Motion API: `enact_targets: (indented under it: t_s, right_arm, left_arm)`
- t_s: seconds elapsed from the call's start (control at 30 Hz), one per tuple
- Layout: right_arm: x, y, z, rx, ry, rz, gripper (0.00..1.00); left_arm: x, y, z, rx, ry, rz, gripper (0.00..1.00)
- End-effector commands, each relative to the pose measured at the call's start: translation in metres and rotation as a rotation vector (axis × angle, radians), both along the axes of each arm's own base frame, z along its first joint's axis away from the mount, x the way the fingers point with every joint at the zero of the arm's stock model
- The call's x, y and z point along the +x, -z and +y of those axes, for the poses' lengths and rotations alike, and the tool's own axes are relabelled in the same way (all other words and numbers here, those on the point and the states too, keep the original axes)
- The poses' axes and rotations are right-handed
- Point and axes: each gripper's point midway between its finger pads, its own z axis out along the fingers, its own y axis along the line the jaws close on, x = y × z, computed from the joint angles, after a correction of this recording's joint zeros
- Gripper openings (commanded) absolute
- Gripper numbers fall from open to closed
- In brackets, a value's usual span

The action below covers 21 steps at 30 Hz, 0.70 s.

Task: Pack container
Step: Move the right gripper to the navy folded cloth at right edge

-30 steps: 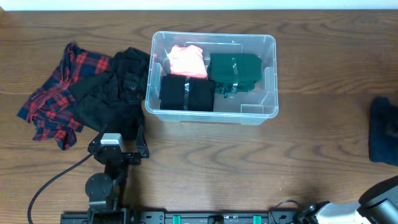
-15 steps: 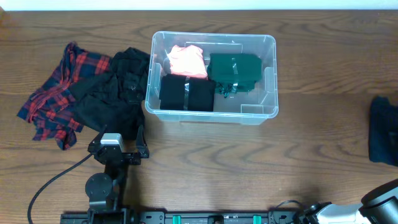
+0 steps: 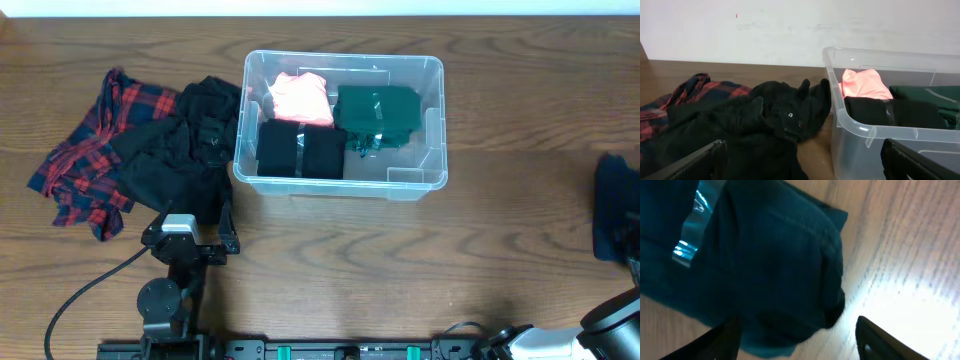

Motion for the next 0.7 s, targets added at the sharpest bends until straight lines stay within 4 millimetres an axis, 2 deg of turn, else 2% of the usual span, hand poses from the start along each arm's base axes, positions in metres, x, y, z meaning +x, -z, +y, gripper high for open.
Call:
enact_targets:
  t_s: [0.0, 0.3, 0.67]
  right_arm:
    - [-0.006, 0.007, 0.002, -0.010, 0.007, -0.001, 0.68]
    - [-0.001, 0.014, -0.007, -0.078, 0.010, -0.036, 0.59]
    - [0.003, 0.035, -0.016, -0.085, 0.013, -0.031, 0.57]
  left_arm:
    - [-0.001, 0.015, -0.001, -0.001, 0.010, 0.045, 0.98]
    - [-0.001, 0.015, -0.001, -0.001, 0.009, 0.045, 0.98]
    - [-0.001, 0.015, -0.001, -0.001, 0.009, 0.045, 0.98]
